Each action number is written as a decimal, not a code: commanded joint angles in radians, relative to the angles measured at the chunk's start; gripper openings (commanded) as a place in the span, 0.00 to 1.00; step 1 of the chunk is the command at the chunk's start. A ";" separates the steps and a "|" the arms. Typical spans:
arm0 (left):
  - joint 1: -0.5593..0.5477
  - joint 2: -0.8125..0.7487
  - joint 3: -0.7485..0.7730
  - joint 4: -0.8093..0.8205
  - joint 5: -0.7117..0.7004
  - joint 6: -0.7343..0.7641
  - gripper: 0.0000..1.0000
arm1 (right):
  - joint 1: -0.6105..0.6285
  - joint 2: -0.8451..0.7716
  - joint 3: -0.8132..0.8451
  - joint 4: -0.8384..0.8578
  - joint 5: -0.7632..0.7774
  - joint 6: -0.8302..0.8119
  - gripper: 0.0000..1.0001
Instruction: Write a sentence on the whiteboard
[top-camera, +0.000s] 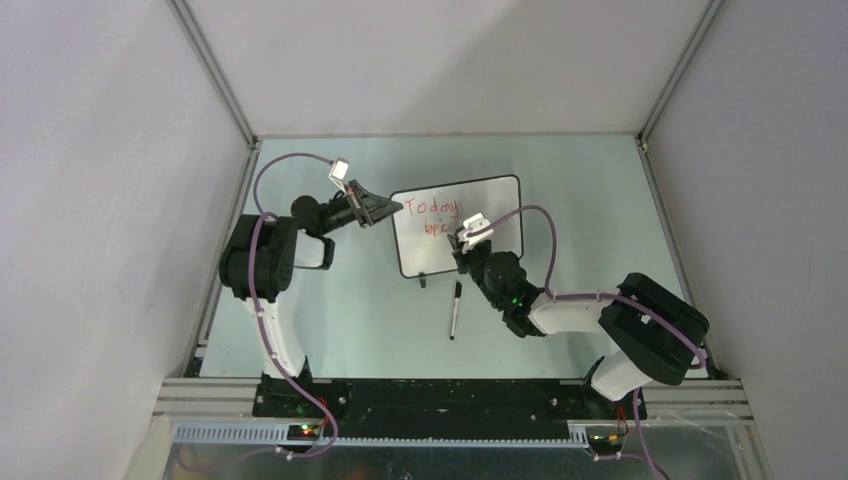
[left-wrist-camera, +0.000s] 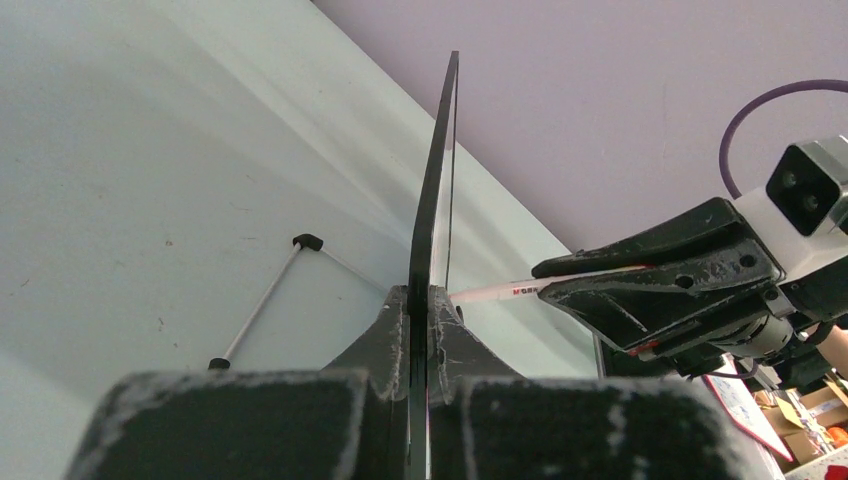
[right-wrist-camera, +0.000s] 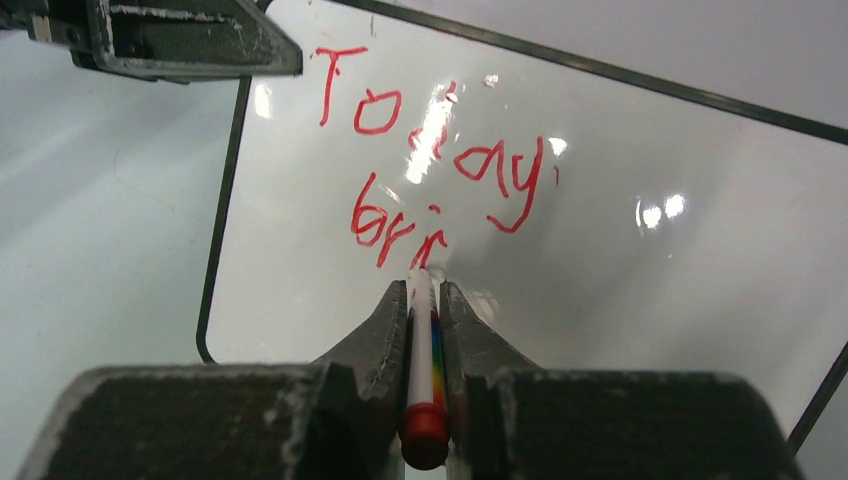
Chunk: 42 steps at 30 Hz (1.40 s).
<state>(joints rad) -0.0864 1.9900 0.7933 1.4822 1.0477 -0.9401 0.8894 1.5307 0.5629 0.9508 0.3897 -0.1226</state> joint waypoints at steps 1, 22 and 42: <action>0.006 -0.010 0.012 0.055 0.023 0.033 0.00 | 0.009 -0.036 -0.022 0.001 0.036 0.017 0.00; 0.007 -0.008 0.014 0.054 0.022 0.034 0.00 | -0.004 -0.017 0.020 0.018 0.002 -0.004 0.00; 0.006 -0.007 0.016 0.054 0.024 0.032 0.00 | -0.024 -0.018 0.048 0.015 -0.019 -0.008 0.00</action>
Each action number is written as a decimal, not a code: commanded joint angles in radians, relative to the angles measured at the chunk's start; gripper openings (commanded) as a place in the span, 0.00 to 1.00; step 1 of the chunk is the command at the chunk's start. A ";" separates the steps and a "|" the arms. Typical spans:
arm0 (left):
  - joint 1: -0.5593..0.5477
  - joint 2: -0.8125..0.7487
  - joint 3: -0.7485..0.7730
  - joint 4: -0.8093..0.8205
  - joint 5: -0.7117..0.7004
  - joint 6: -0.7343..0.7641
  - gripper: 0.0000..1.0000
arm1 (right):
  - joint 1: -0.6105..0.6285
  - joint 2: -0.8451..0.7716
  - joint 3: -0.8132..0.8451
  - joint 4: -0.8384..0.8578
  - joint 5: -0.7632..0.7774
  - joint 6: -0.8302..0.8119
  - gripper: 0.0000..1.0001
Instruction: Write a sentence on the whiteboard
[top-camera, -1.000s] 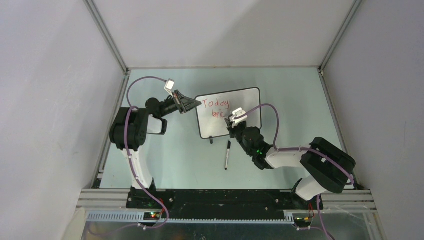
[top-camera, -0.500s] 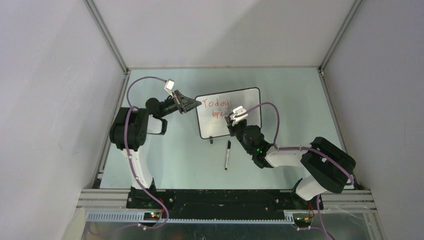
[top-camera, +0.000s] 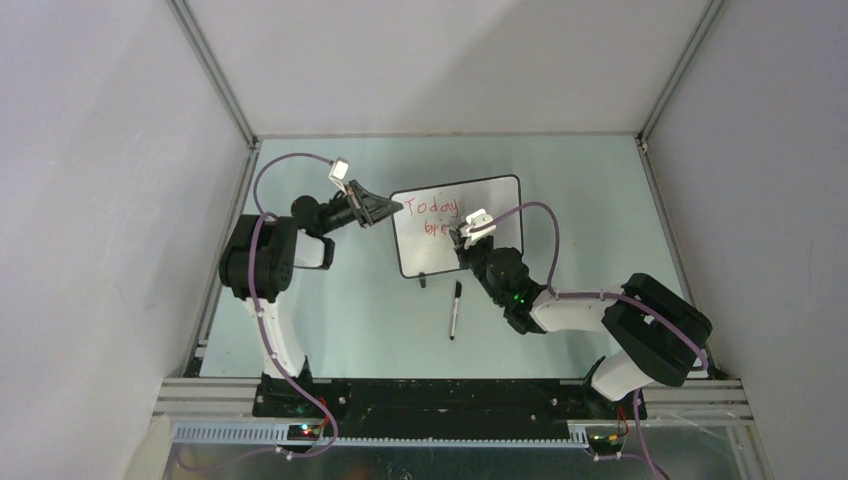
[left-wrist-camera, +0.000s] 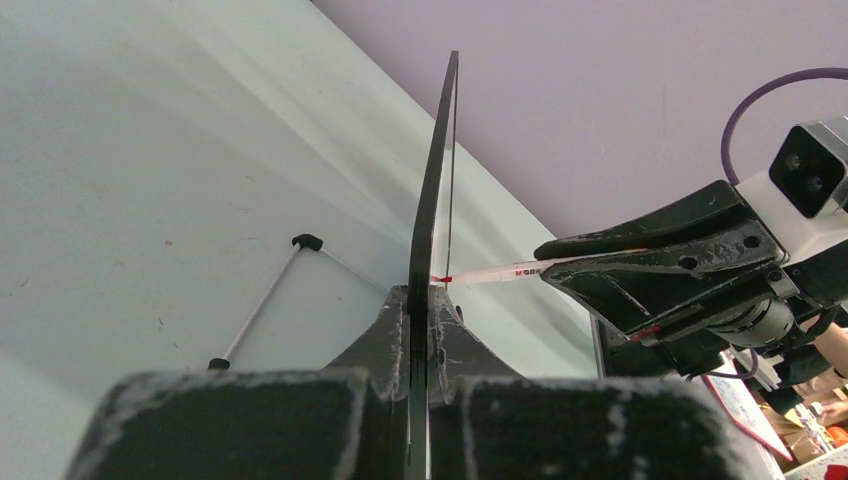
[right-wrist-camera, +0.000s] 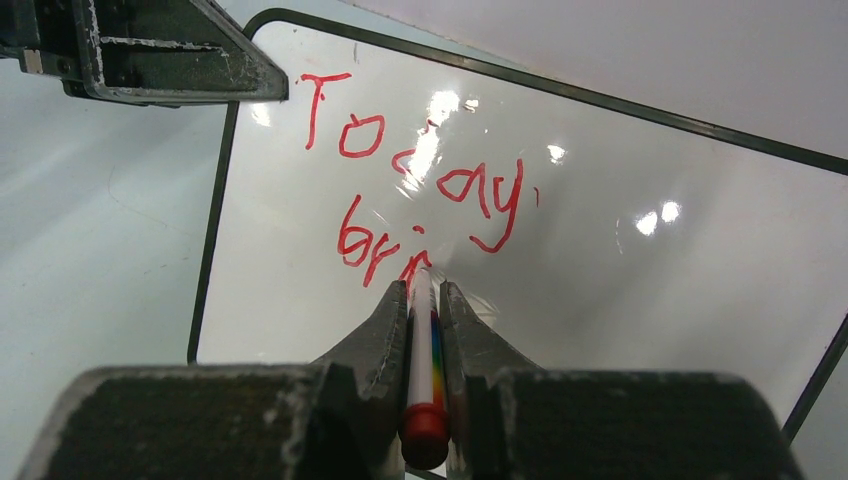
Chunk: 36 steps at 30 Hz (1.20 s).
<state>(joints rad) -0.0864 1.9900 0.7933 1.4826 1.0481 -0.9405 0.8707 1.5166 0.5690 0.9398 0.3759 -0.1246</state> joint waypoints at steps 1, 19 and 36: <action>0.006 -0.007 0.015 0.054 0.023 0.032 0.00 | -0.005 -0.005 0.042 0.026 -0.005 -0.006 0.00; 0.006 -0.007 0.014 0.054 0.022 0.032 0.00 | -0.014 -0.004 0.055 0.007 0.002 -0.006 0.00; 0.006 -0.008 0.013 0.054 0.022 0.034 0.00 | -0.017 -0.007 0.055 -0.009 0.063 -0.009 0.00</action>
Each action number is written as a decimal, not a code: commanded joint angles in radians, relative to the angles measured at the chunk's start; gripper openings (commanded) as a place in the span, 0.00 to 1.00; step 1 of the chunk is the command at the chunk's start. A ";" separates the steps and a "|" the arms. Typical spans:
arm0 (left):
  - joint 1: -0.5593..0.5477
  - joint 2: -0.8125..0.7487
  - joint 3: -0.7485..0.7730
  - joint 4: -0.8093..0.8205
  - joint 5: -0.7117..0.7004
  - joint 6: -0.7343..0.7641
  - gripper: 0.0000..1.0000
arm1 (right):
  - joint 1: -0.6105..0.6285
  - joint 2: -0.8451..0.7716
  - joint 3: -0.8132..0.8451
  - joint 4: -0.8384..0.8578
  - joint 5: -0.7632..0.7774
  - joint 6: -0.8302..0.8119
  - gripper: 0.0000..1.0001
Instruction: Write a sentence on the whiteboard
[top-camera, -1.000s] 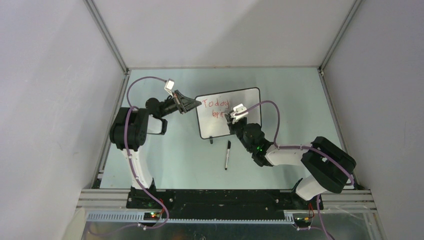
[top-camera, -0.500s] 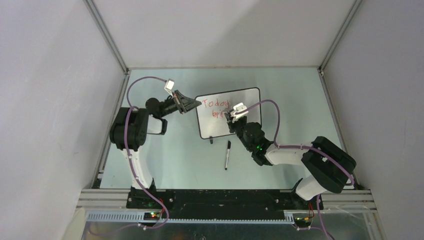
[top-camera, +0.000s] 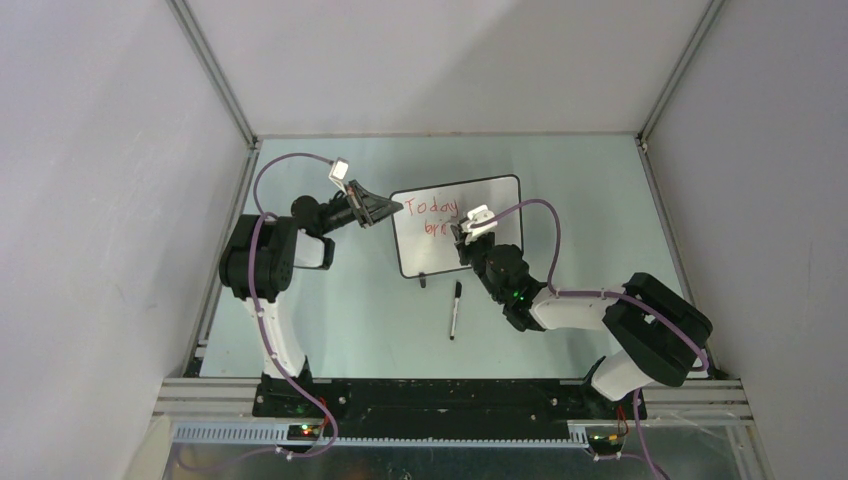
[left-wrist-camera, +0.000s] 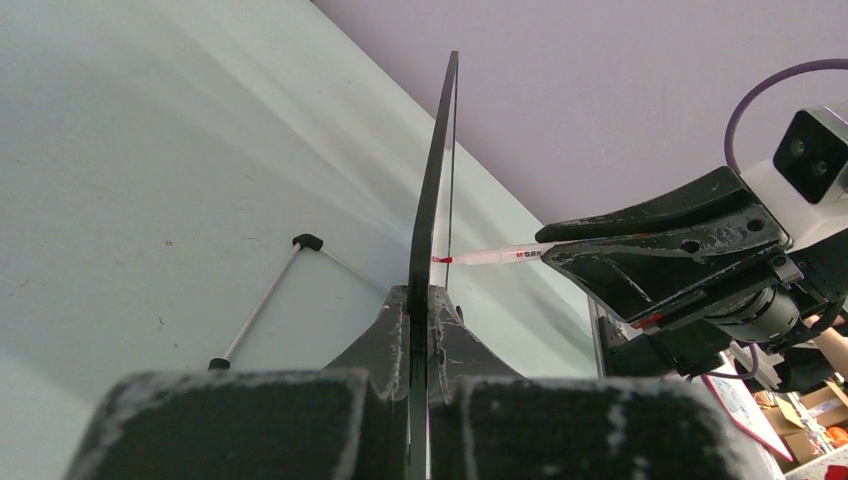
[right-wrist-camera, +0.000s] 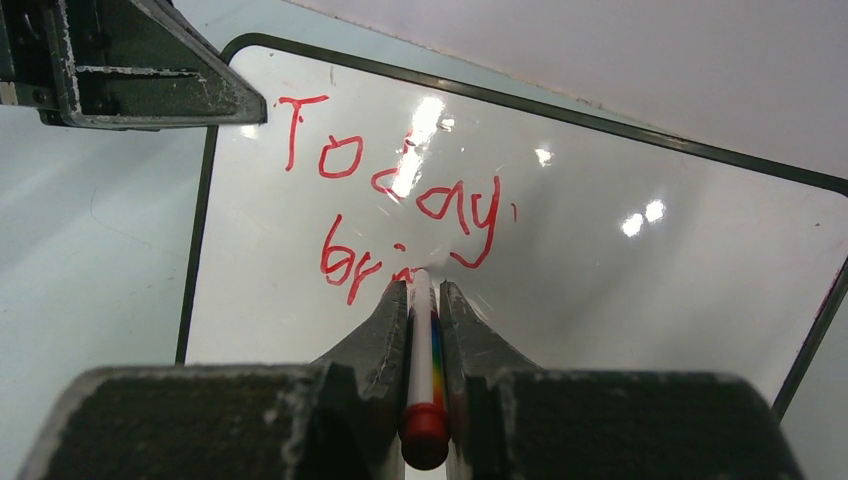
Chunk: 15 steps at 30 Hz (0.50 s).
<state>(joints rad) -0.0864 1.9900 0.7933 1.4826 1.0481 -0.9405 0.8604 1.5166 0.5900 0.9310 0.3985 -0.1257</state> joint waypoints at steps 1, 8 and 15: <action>0.006 -0.009 0.013 0.053 0.022 0.034 0.00 | -0.006 -0.007 0.034 -0.001 0.044 -0.008 0.00; 0.007 -0.008 0.014 0.054 0.022 0.034 0.00 | -0.006 -0.013 0.034 -0.023 0.059 -0.004 0.00; 0.005 -0.008 0.014 0.054 0.022 0.034 0.00 | -0.005 -0.033 0.001 -0.019 0.057 0.011 0.00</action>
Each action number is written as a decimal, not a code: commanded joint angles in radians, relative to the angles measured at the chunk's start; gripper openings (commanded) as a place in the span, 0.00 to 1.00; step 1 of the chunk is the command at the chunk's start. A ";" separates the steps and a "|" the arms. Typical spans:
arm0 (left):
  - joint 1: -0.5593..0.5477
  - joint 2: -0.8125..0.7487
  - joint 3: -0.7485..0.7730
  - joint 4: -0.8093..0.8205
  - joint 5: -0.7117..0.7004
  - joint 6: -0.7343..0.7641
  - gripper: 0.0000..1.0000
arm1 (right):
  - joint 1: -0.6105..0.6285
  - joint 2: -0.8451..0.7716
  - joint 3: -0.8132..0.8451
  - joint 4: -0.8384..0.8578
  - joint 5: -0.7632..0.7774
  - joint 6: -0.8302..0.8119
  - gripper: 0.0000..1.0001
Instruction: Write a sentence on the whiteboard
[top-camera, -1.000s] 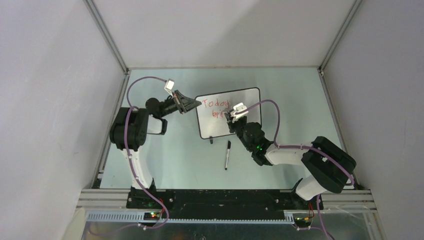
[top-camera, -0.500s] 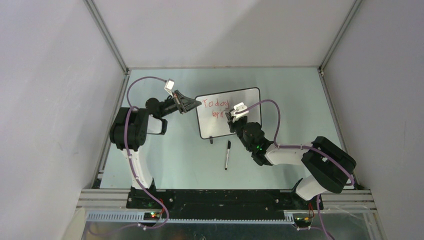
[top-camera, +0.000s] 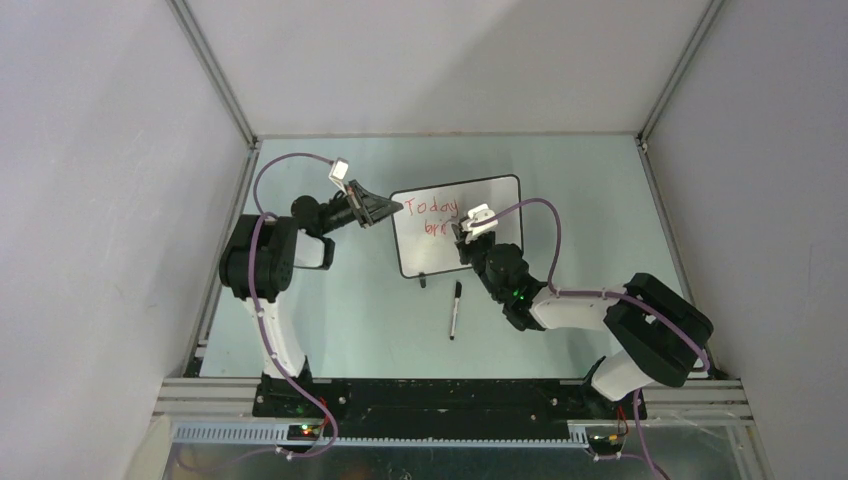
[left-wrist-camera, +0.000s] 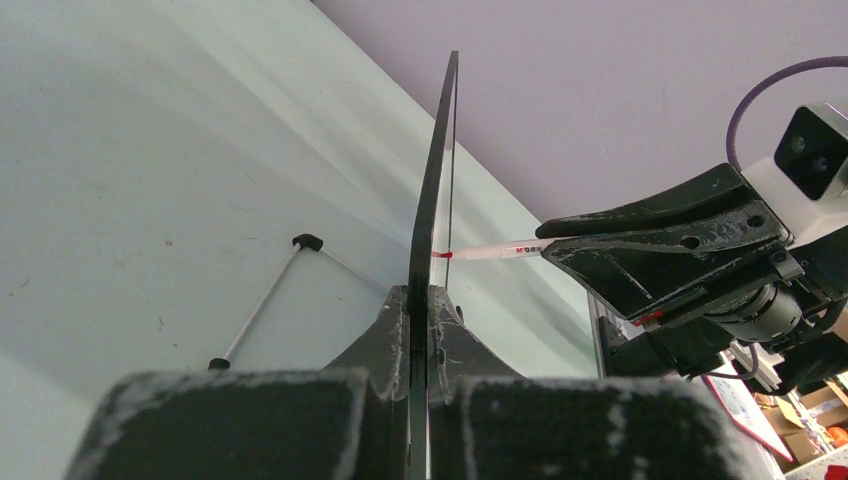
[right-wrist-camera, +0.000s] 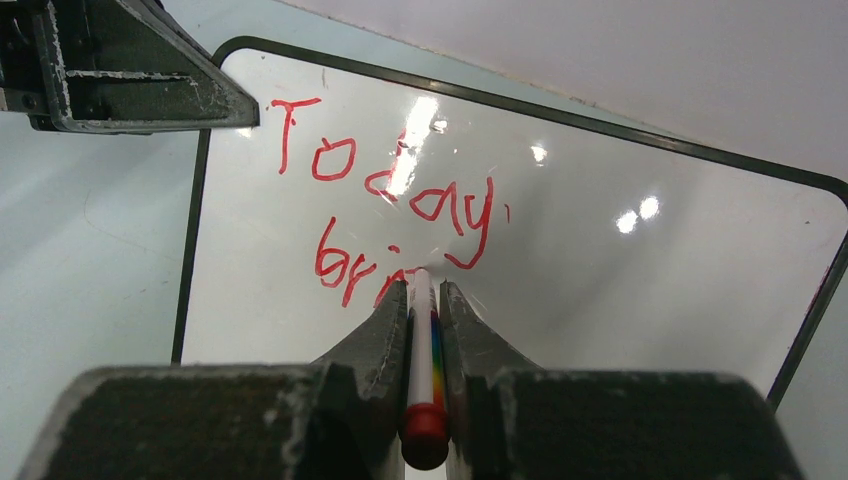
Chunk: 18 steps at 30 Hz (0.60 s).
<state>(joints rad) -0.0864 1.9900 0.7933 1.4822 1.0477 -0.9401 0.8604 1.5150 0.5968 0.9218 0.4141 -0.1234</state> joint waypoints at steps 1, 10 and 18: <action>0.006 -0.008 0.014 0.054 0.022 0.034 0.00 | -0.006 -0.034 -0.009 -0.010 0.042 0.010 0.00; 0.007 -0.007 0.015 0.053 0.022 0.033 0.00 | 0.015 -0.051 -0.047 -0.015 0.047 0.033 0.00; 0.007 -0.008 0.014 0.055 0.021 0.032 0.00 | 0.032 -0.073 -0.070 -0.016 0.052 0.038 0.00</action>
<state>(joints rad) -0.0864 1.9900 0.7933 1.4826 1.0481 -0.9405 0.8825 1.4784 0.5331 0.8886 0.4412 -0.1020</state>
